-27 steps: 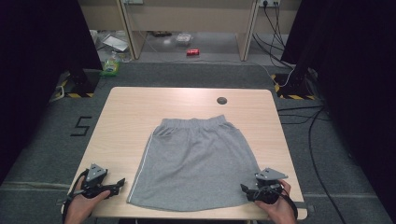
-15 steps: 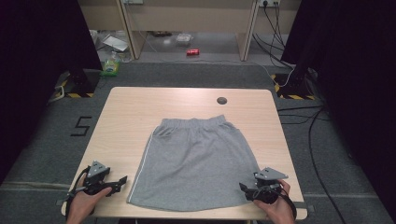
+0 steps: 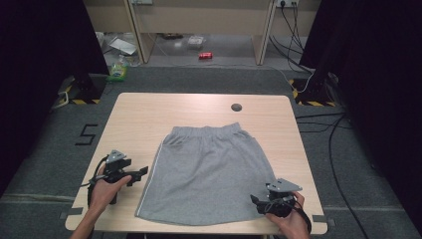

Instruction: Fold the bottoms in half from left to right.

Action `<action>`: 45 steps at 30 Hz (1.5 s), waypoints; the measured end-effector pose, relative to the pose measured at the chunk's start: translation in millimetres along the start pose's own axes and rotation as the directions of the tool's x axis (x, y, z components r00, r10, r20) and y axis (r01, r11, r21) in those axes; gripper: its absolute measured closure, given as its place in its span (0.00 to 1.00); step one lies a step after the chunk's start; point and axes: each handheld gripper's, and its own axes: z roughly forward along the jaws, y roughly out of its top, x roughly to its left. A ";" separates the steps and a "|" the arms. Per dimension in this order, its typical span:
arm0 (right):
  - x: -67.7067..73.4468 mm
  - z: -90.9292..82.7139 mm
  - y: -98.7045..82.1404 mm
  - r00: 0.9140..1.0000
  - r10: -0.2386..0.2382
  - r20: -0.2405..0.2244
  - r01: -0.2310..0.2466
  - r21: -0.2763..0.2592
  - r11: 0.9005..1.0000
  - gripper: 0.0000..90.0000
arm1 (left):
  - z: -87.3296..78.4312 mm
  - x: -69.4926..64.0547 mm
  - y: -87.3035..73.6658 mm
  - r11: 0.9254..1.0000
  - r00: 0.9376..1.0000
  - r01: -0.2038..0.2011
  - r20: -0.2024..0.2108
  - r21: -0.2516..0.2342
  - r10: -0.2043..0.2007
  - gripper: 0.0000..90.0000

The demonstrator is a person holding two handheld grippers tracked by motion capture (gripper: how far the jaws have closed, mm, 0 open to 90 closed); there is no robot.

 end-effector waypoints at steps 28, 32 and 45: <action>8.7 2.2 4.4 1.000 -0.024 -0.016 0.023 -0.017 1.000 0.31 | 64.6 -11.9 80.8 1.000 1.000 0.008 0.023 0.023 -0.009 0.33; 9.2 2.4 4.4 1.000 -0.024 -0.020 0.024 -0.018 1.000 0.31 | 74.2 -12.5 87.9 0.999 1.000 0.005 0.019 0.032 -0.006 0.36; 10.0 4.3 5.0 0.999 -0.028 -0.022 0.028 -0.018 0.999 0.31 | 105.0 -11.6 110.7 0.998 1.000 0.023 0.004 0.051 -0.023 0.46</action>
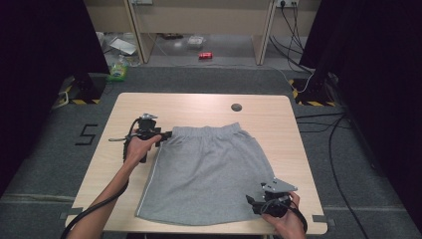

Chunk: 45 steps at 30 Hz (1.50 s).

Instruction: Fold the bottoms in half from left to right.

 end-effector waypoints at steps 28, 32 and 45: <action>24.3 9.7 13.5 0.998 -0.030 -0.060 0.028 -0.033 0.999 0.31 | 48.1 -10.4 19.5 0.994 0.999 -0.017 -0.029 0.107 0.020 0.65; 36.3 13.8 22.2 0.996 -0.044 -0.077 0.040 -0.058 0.998 0.31 | 53.7 -11.5 19.4 0.991 0.999 -0.021 -0.045 0.128 0.027 0.65; 85.2 45.9 59.7 0.979 -0.124 -0.165 0.111 -0.087 0.990 0.31 | 58.8 -15.9 24.1 0.979 0.993 -0.098 -0.043 0.180 0.108 0.76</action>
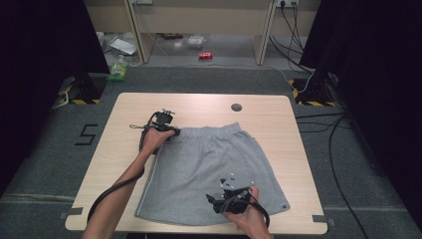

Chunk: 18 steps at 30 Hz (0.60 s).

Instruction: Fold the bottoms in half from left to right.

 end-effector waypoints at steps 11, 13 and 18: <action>37.5 42.4 25.7 0.994 -0.070 -0.088 0.071 0.006 0.997 0.32 | 0.5 4.0 0.4 1.000 1.000 -0.024 0.015 -0.011 0.025 0.84; 44.1 49.2 30.3 0.991 -0.086 -0.104 0.087 0.005 0.996 0.32 | 0.7 5.0 0.2 0.999 0.999 -0.031 0.012 -0.015 0.031 0.84; 60.3 66.9 40.1 0.986 -0.097 -0.139 0.099 0.008 0.995 0.33 | 0.5 6.7 -0.2 1.000 0.999 -0.024 0.022 -0.016 0.024 0.84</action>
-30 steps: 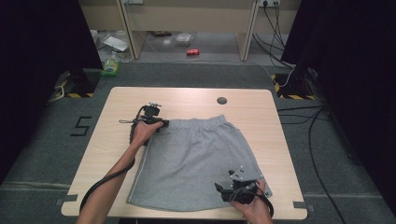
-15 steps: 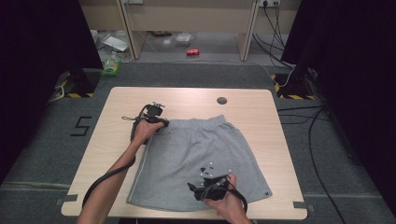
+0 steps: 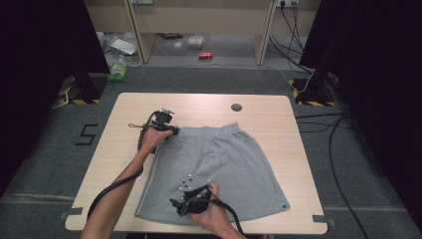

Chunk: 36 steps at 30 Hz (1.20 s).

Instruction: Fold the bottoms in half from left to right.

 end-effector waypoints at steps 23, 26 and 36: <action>70.6 81.1 24.7 0.983 -0.075 -0.168 0.087 0.060 0.994 0.37 | -1.2 8.0 0.0 1.000 1.000 0.001 -0.009 0.005 -0.001 0.83; 74.0 85.9 24.0 0.983 -0.075 -0.166 0.088 0.071 0.994 0.37 | -1.3 8.4 -0.4 1.000 1.000 0.005 -0.007 0.004 -0.005 0.83; 79.5 89.0 24.4 0.989 -0.111 -0.100 0.118 0.074 0.990 0.55 | -1.4 8.8 -1.3 1.000 1.000 0.014 -0.003 -0.002 -0.014 0.83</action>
